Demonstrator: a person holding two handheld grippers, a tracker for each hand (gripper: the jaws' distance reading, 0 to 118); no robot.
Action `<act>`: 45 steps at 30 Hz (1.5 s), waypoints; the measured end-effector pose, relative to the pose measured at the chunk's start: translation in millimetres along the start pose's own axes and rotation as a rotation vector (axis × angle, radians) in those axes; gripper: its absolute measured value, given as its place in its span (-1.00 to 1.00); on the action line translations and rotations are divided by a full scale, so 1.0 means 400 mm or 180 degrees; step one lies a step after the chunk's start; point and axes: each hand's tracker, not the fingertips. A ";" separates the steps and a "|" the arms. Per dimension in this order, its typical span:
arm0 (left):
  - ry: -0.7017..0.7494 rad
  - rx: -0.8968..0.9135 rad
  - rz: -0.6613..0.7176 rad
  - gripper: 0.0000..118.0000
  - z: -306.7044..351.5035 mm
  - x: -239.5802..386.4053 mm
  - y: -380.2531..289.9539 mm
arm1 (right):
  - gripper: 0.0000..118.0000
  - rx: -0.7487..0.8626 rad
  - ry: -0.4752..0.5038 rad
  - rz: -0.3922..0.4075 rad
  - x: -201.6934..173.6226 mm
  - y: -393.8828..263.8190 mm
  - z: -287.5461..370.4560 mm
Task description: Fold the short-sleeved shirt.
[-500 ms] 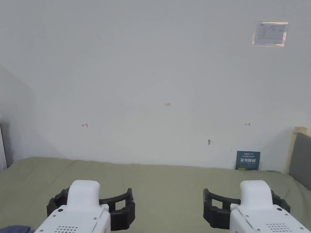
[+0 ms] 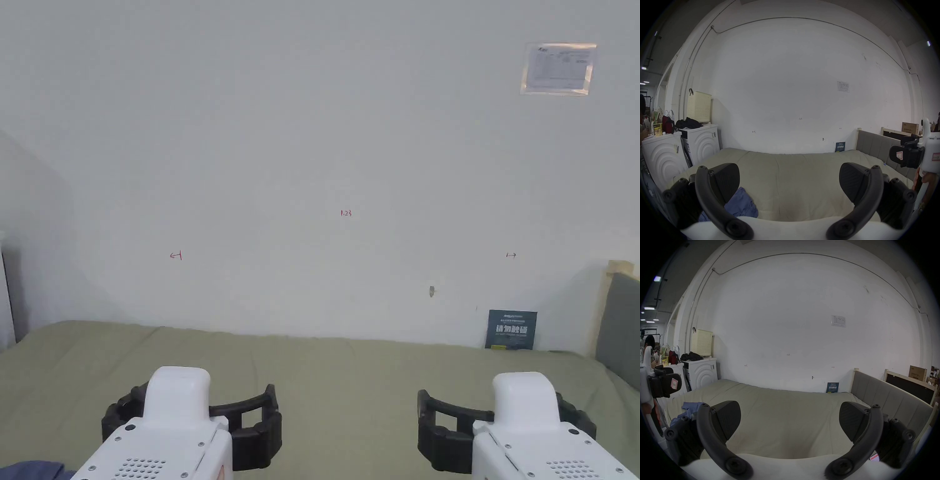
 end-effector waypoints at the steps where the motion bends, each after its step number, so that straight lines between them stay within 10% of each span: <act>1: 0.0015 -0.0006 -0.0009 1.00 -0.001 0.001 -0.001 | 1.00 -0.0004 -0.0003 -0.0001 0.000 -0.001 0.000; 4: 0.0016 -0.0054 -0.0079 0.92 0.000 0.002 -0.005 | 0.70 -0.0022 -0.0010 0.0003 0.001 -0.004 0.003; 5: -0.0087 -0.0034 -0.0091 0.23 0.004 0.003 -0.007 | -0.43 -0.0006 0.0056 -0.0024 0.003 -0.003 0.009; 6: -0.0020 0.0014 -0.0119 -1.00 0.010 0.006 -0.008 | -1.00 -0.0015 0.0047 -0.0040 0.003 0.001 0.010; 18: 0.0200 0.0055 -0.0212 -1.00 0.025 -0.003 -0.011 | -1.00 -0.0032 -0.0041 0.0156 -0.020 0.001 0.017; 33: 0.1802 -0.0326 -0.0291 -1.00 0.371 -0.449 -0.050 | -1.00 -0.0099 0.1644 0.0167 -0.581 -0.031 -0.027; 45: 0.0787 -0.3286 0.0837 -0.99 -0.149 -0.812 -0.430 | -1.00 -0.0577 0.1663 0.0384 -0.637 -0.173 -0.170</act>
